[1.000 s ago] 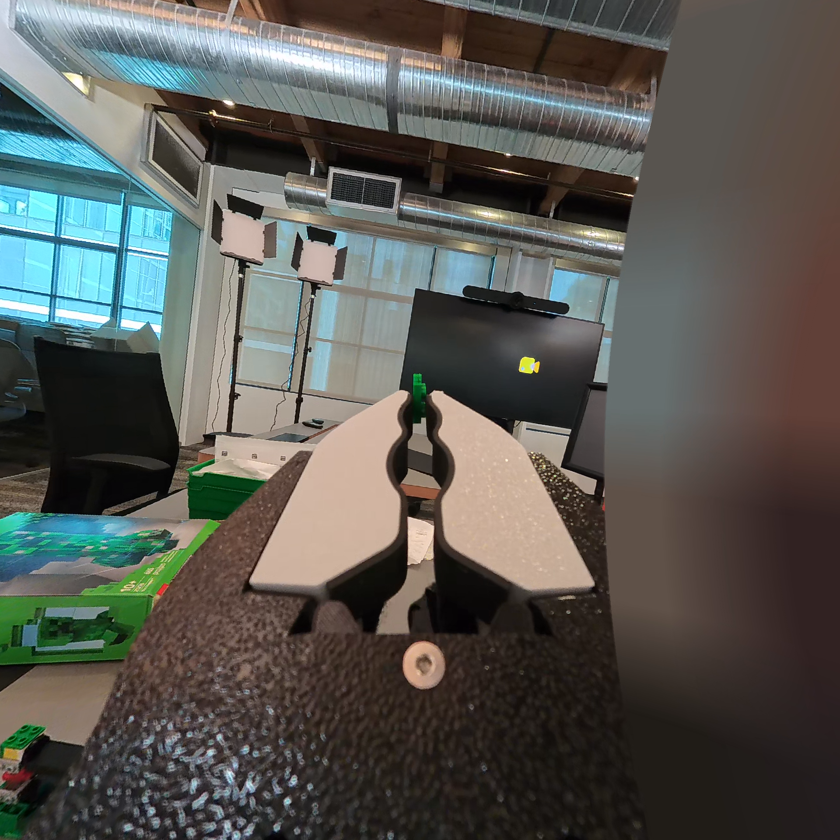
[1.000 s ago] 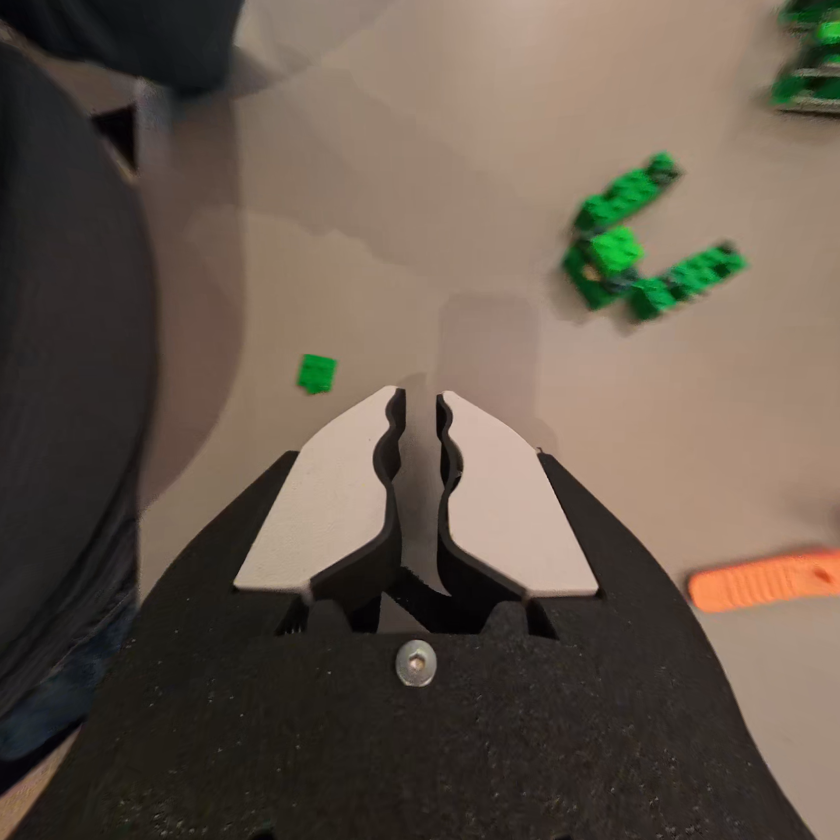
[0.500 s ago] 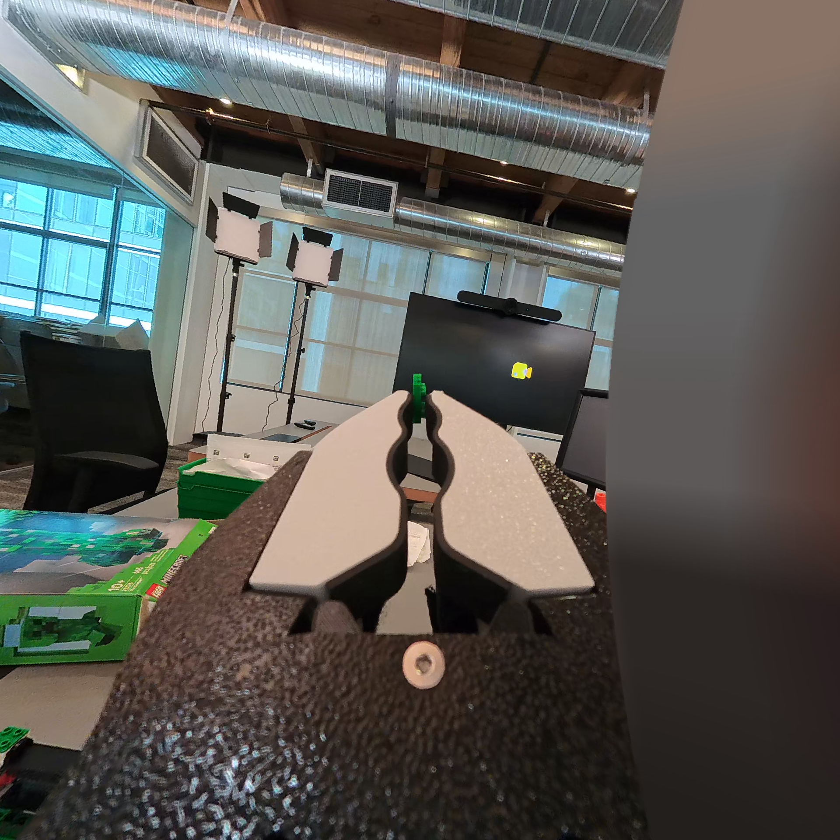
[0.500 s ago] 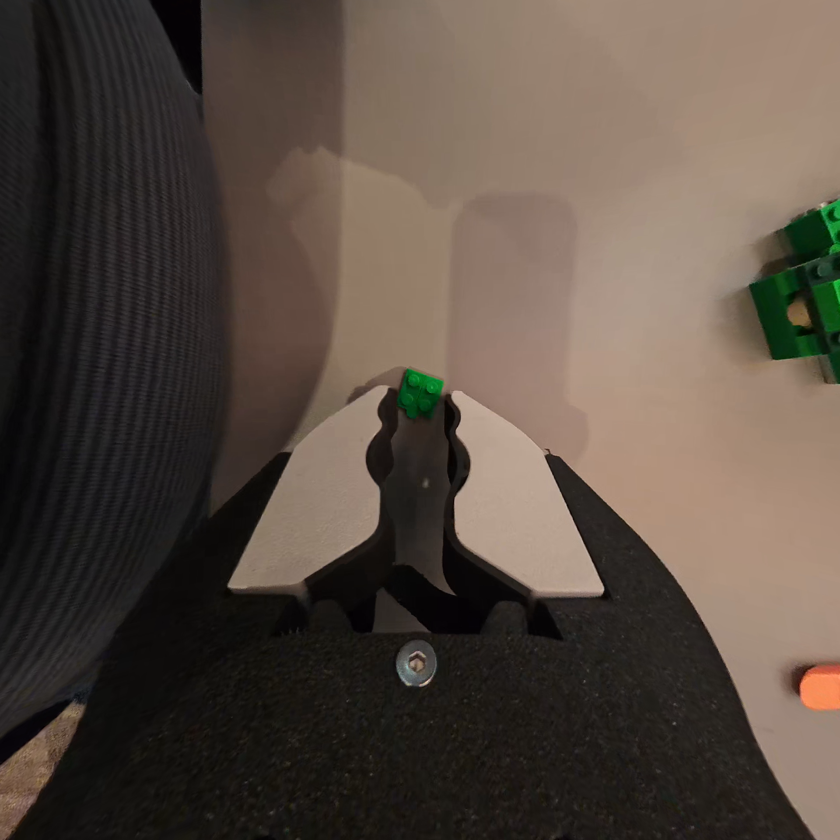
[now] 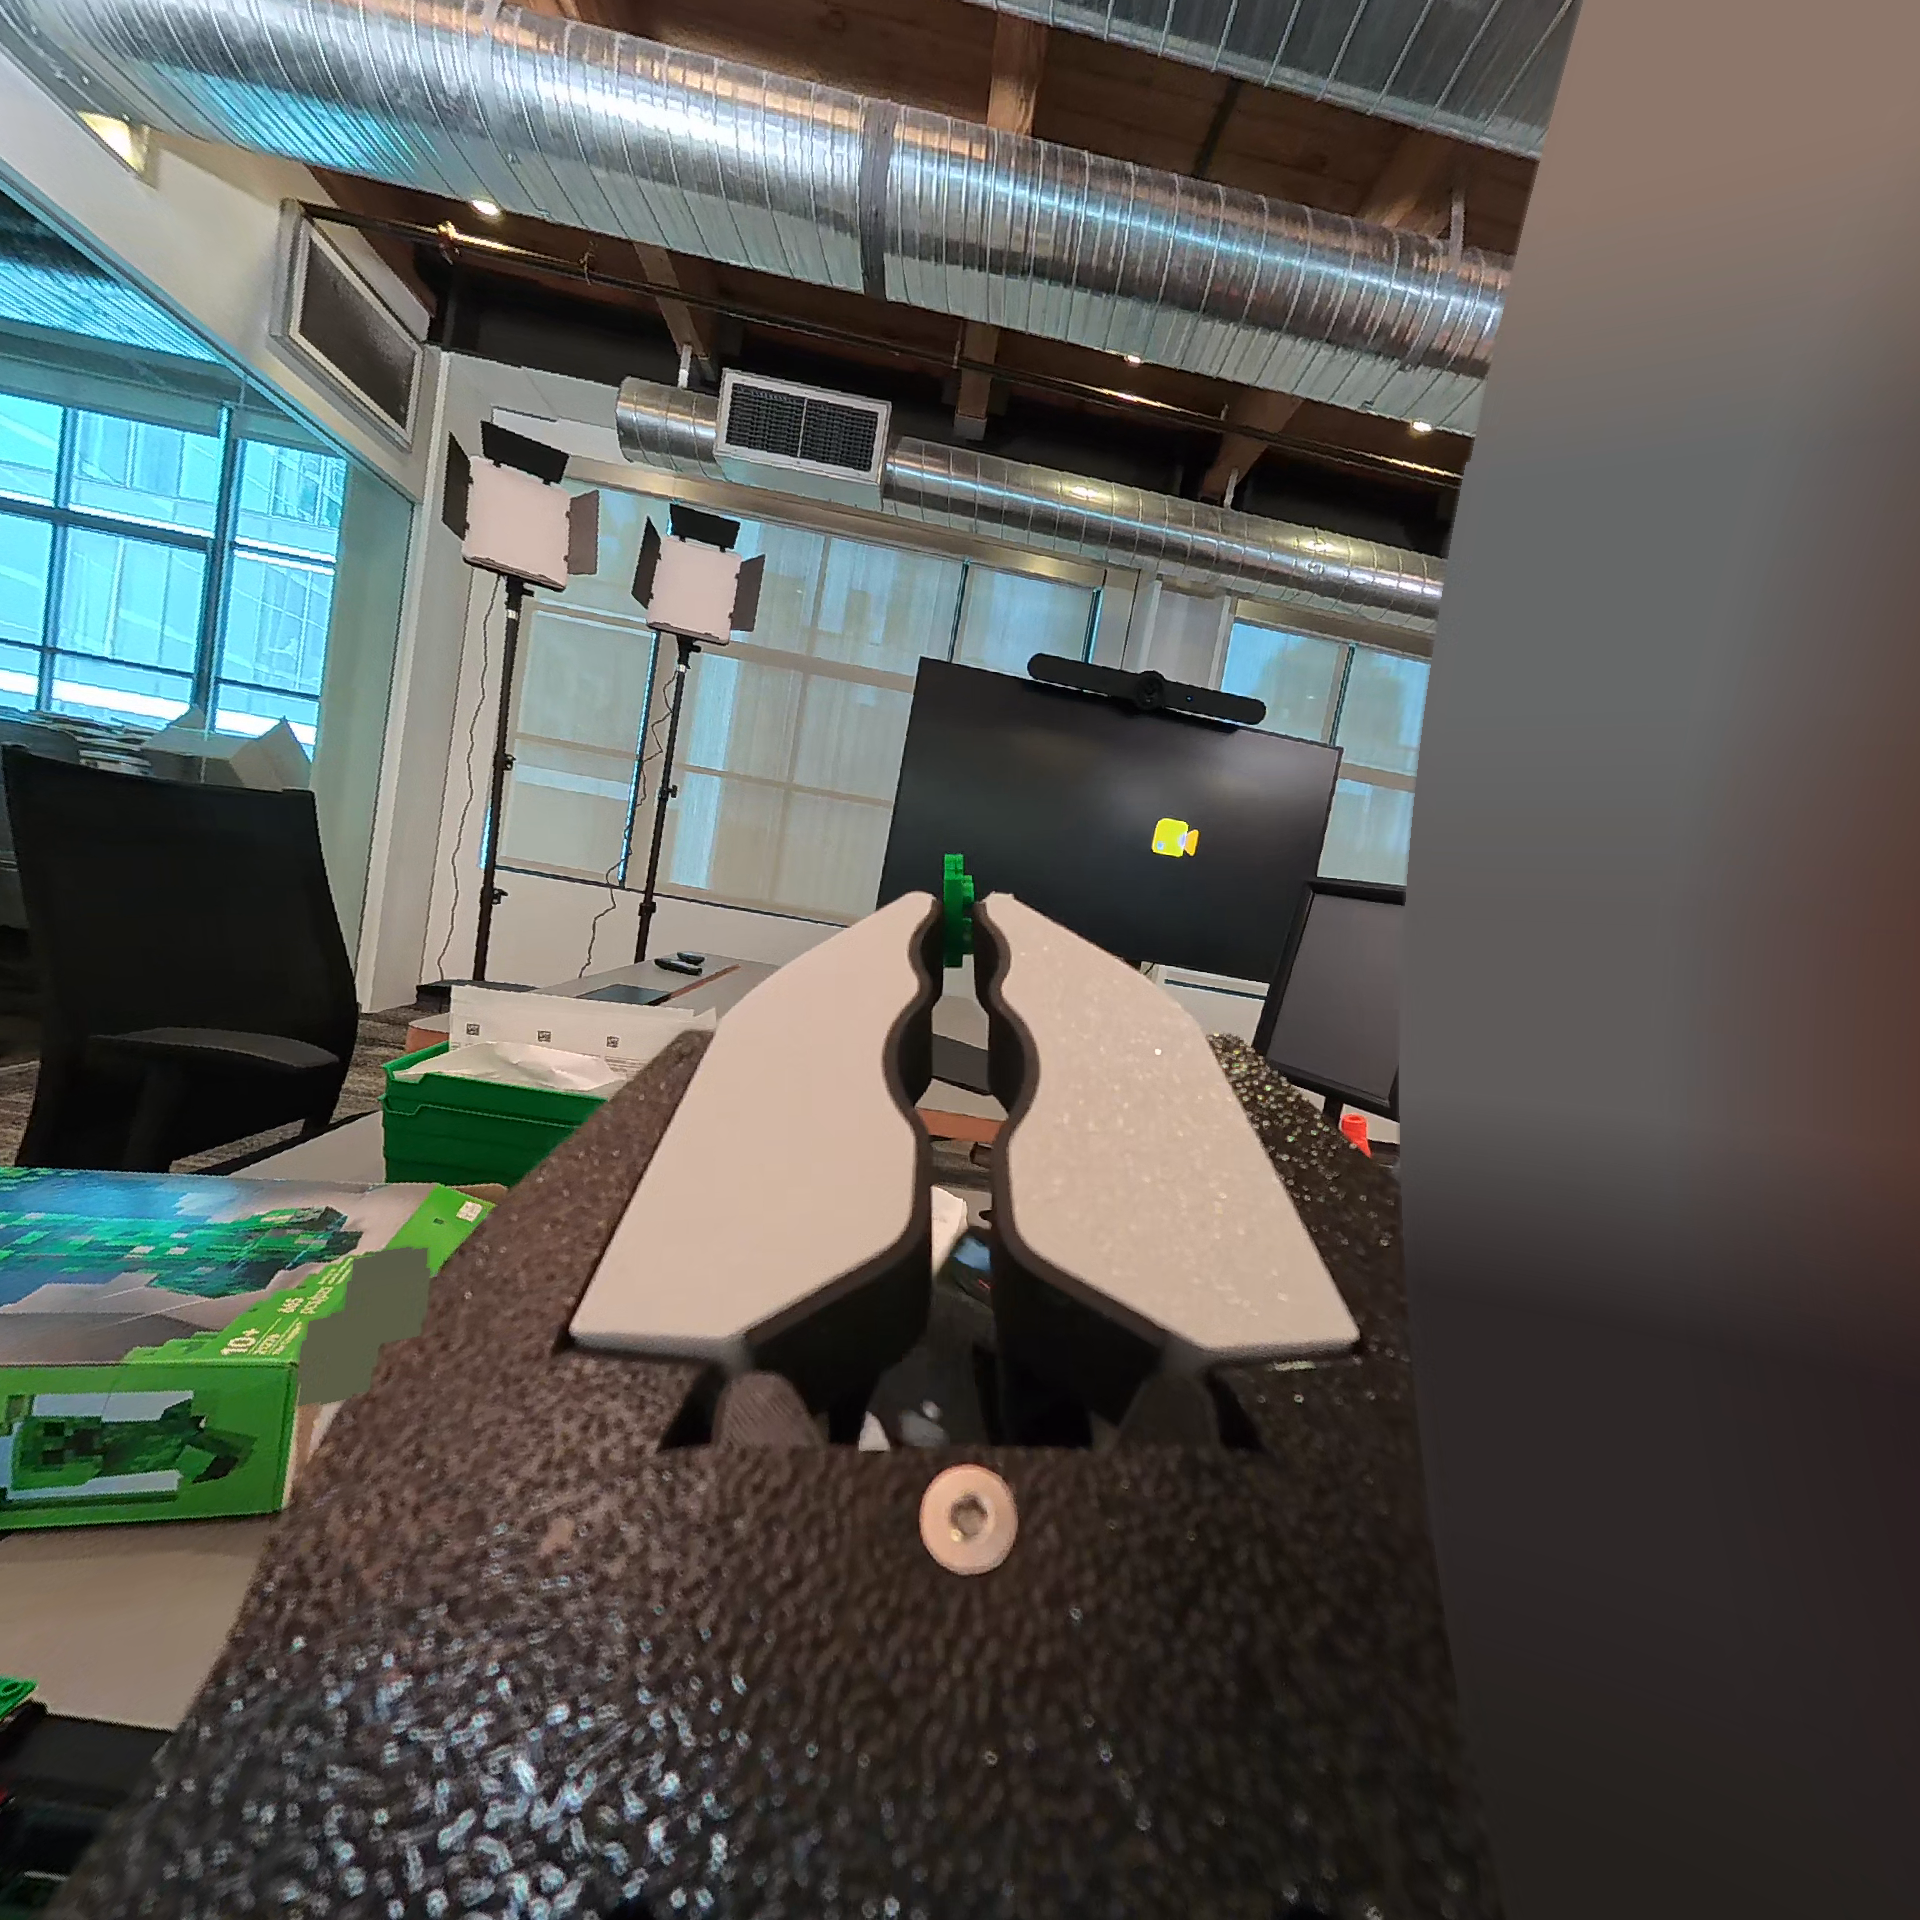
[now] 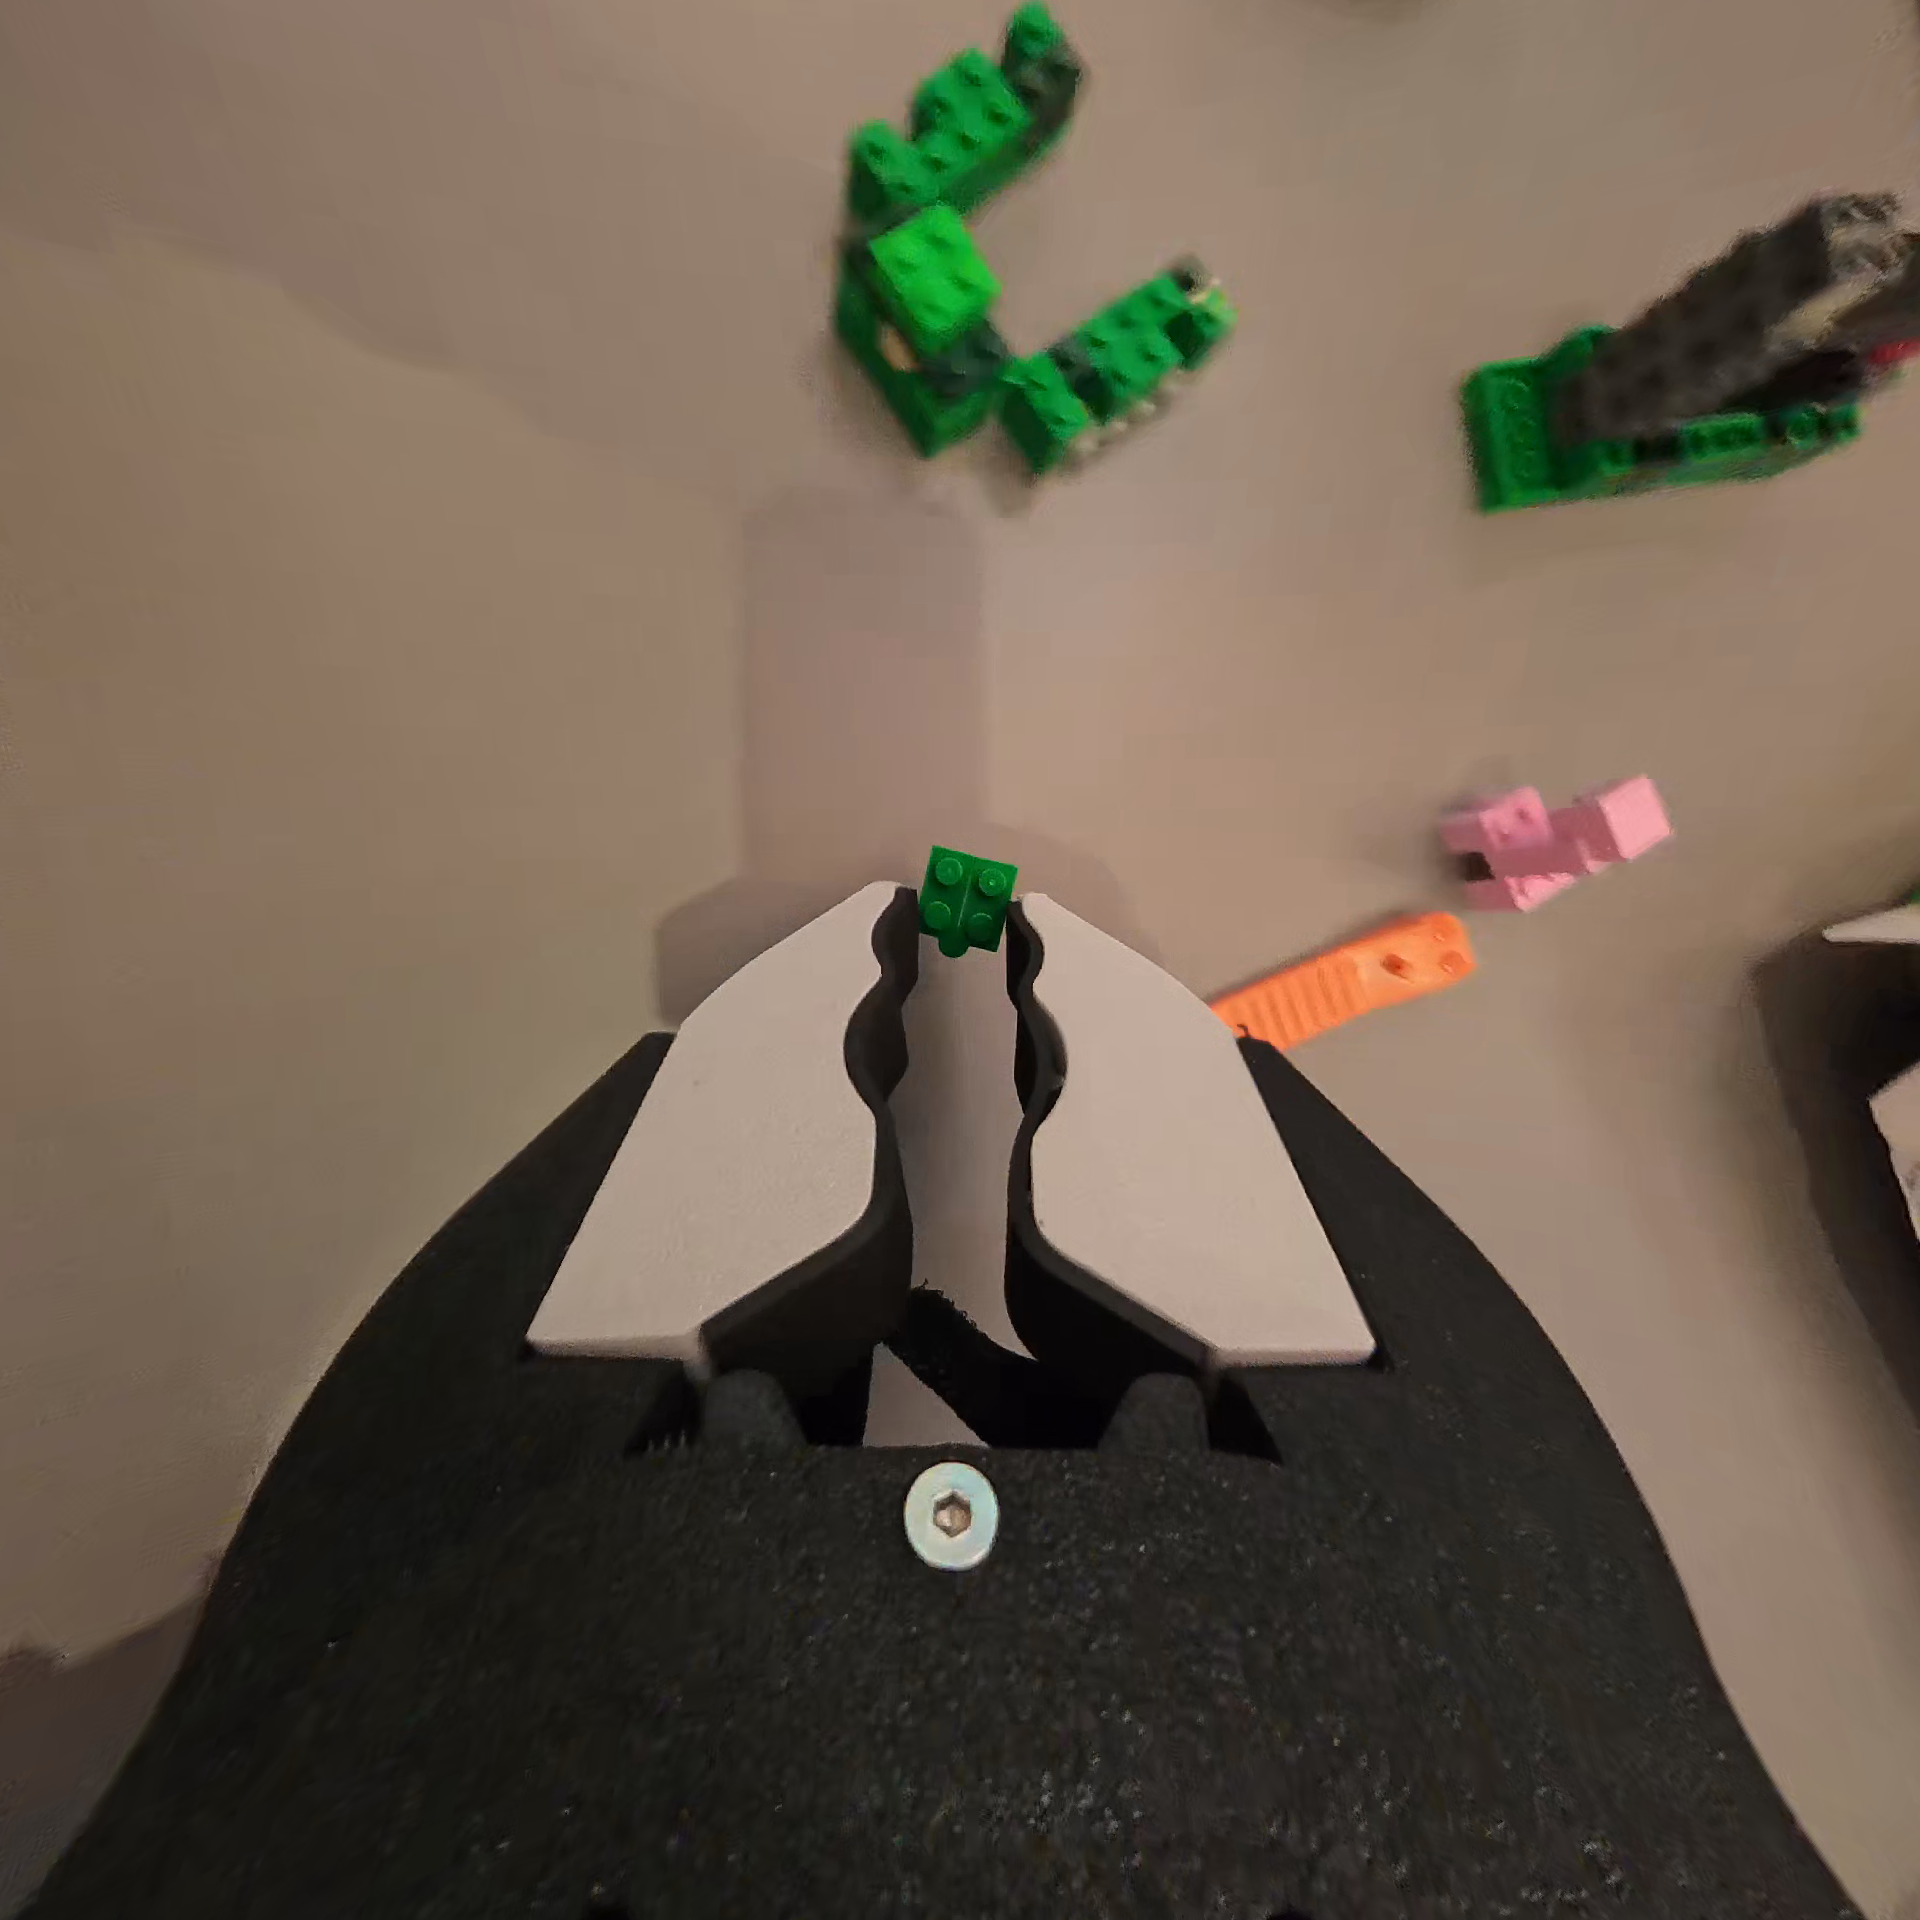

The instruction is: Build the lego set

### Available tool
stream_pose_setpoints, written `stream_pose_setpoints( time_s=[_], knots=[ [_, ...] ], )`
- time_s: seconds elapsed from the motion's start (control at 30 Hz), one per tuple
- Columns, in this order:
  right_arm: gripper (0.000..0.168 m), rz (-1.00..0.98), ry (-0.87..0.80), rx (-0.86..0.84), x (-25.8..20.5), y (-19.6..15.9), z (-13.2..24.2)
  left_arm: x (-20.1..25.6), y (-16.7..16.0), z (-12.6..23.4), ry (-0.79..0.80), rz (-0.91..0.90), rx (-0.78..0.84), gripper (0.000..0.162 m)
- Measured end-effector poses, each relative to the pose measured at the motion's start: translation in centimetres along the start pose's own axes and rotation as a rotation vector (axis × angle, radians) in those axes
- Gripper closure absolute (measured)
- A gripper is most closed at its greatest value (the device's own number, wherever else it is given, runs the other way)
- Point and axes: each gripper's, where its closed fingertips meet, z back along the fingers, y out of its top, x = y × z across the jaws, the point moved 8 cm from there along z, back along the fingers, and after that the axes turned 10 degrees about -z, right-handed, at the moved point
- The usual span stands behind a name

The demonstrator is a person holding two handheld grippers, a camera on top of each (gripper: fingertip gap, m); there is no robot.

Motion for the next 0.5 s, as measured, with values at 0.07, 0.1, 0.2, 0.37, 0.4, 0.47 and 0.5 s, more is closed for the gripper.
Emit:
stream_pose_setpoints(
  time_s=[0.07,0.1,0.2,0.37,0.4,0.47,0.5],
  knots=[
    [0.153,-0.016,-0.025,-0.013,1.4,-0.5,-0.1,-0.1,-0.2,-0.1,-0.002,0.008,-0.008,0.158],
    [0.153,-0.01,-0.036,-0.029,1.8,-0.7,-0.2,-0.2,-0.3,-0.2,-0.004,0.012,-0.011,0.158],
    [0.153,0.015,-0.062,-0.061,2.5,-1.2,-0.5,-0.2,-0.4,-0.3,-0.01,0.017,-0.018,0.158],
    [0.153,-0.044,-0.128,-0.021,3.9,-1.5,0.3,0.0,-0.5,-0.5,-0.014,0.013,-0.027,0.158],
    [0.153,-0.055,-0.142,-0.021,4.3,-1.6,0.3,0.0,-0.5,-0.6,-0.015,0.012,-0.028,0.158],
    [0.153,-0.068,-0.148,-0.045,4.9,-2.0,0.2,0.0,-0.5,-0.7,-0.019,0.013,-0.03,0.158],
    [0.153,-0.073,-0.151,-0.063,5.2,-2.1,0.1,0.0,-0.6,-0.7,-0.021,0.014,-0.032,0.158]
  ],
)
